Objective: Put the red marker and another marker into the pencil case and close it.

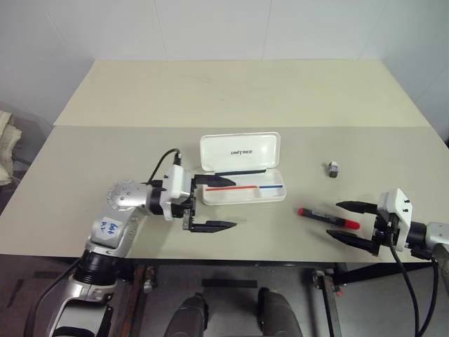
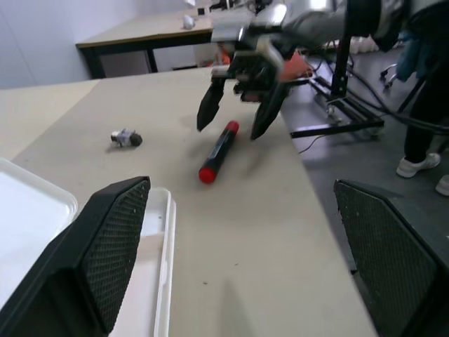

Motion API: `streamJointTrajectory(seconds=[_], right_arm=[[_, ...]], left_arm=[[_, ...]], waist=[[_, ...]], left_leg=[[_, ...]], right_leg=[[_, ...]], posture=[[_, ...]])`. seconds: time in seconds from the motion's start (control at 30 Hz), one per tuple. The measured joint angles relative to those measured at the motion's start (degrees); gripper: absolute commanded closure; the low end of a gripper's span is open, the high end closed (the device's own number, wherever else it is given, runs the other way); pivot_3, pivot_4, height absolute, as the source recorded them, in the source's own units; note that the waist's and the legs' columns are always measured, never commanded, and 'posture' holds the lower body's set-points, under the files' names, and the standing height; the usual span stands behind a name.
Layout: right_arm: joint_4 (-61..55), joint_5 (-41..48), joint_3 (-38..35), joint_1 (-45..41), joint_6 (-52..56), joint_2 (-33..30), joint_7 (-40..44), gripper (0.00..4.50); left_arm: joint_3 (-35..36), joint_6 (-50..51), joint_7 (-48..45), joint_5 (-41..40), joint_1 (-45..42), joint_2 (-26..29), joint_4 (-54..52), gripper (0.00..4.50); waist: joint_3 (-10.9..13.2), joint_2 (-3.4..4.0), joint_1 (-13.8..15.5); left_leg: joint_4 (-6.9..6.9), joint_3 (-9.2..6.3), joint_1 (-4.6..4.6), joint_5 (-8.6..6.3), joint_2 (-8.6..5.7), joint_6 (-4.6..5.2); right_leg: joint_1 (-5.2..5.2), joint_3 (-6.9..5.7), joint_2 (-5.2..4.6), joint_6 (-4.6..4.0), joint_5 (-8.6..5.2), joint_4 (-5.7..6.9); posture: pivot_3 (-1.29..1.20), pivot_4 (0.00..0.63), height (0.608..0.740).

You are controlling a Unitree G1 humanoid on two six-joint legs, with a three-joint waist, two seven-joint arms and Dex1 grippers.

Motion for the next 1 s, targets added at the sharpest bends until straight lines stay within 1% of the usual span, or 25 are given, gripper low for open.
streamJointTrajectory(seconds=[0.13, 0.23, 0.37, 0.47, 0.5, 0.53, 0.73, 0.9, 1.0], right_arm=[[7.1, -3.2, 3.4, -4.3, -3.3, 0.0, 2.2, 0.0], [10.2, -4.5, 5.2, -7.6, -4.6, 0.1, 3.1, 0.59], [10.9, -4.8, 6.2, -9.5, -4.1, 1.0, 4.2, 2.06], [9.2, -4.5, 7.1, -9.7, -2.9, 1.8, 4.7, 3.14], [8.4, -4.5, 7.6, -9.7, -2.7, 2.1, 5.0, 3.58], [7.8, -4.5, 7.7, -9.7, -2.7, 2.3, 5.2, 3.89], [5.4, -4.6, 9.2, -10.1, -2.0, 2.8, 5.2, 3.9], [0.9, -4.4, 9.8, -14.2, -1.9, 3.1, 5.5, 3.9], [-2.0, -3.6, 10.4, -17.6, -1.5, 3.1, 7.4, 3.9]], left_arm=[[2.6, 2.3, -1.6, -1.8, 2.4, 4.7, -1.4, 0.02], [3.9, 2.7, -2.2, -2.1, 3.6, 7.0, -1.8, 0.0], [5.6, 2.7, -2.6, -2.3, 4.7, 8.8, -2.0, 0.0], [6.1, 2.7, -2.3, -2.3, 5.4, 9.2, -2.1, 0.0], [6.4, 2.7, -2.0, -2.3, 5.8, 9.2, -2.1, 0.0], [6.7, 2.7, -1.9, -2.3, 6.1, 9.2, -2.1, 0.0], [6.9, 2.2, -1.6, -2.3, 6.6, 9.5, -2.2, 0.0], [7.6, 0.4, -1.6, -2.1, 6.8, 10.5, -1.6, 0.0], [9.1, -0.7, -1.6, -1.6, 7.9, 11.0, -0.7, 0.0]], waist=[[0.0, 0.0, 0.2], [0.0, 0.0, 0.3], [0.0, 0.0, 0.3], [0.0, 0.01, 0.2], [0.0, 0.01, 0.1], [0.0, 0.0, 0.1], [0.0, 0.0, 0.3], [0.0, 0.05, 0.2], [0.0, 0.06, 0.2]], left_leg=[[0.03, 0.06, 0.03, -0.01, 0.17, -0.01], [0.06, 0.09, 0.04, -0.02, 0.28, -0.04], [0.03, 0.14, 0.03, -0.07, 0.56, -0.17], [-0.02, 0.24, 0.0, -0.1, 0.66, -0.25], [-0.02, 0.27, 0.0, -0.12, 0.72, -0.28], [-0.02, 0.28, -0.01, -0.13, 0.74, -0.3], [0.0, 0.32, -0.04, -0.16, 0.75, -0.31], [0.0, 0.5, -0.04, -0.16, 0.86, -0.32], [-0.02, 0.53, -0.05, -0.17, 0.89, -0.33]], right_leg=[[-0.02, 0.12, 0.21, -0.11, 0.12, -0.03], [-0.03, 0.16, 0.32, -0.21, 0.2, -0.05], [-0.16, 0.19, 0.63, -0.34, 0.23, -0.04], [-0.33, 0.28, 0.73, -0.43, 0.29, 0.03], [-0.36, 0.29, 0.78, -0.44, 0.3, 0.02], [-0.37, 0.29, 0.81, -0.45, 0.3, 0.01], [-0.39, 0.31, 0.81, -0.46, 0.32, -0.02], [-0.5, 0.4, 0.9, -0.53, 0.37, -0.02], [-0.54, 0.42, 0.92, -0.54, 0.37, -0.03]], posture=[[0.0, 0.15, 0.74], [0.0, 0.15, 0.74], [0.0, 0.15, 0.74], [0.0, 0.15, 0.74], [0.0, 0.15, 0.74], [0.0, 0.15, 0.74], [0.0, 0.15, 0.74], [0.0, 0.15, 0.74], [0.0, 0.15, 0.74]])
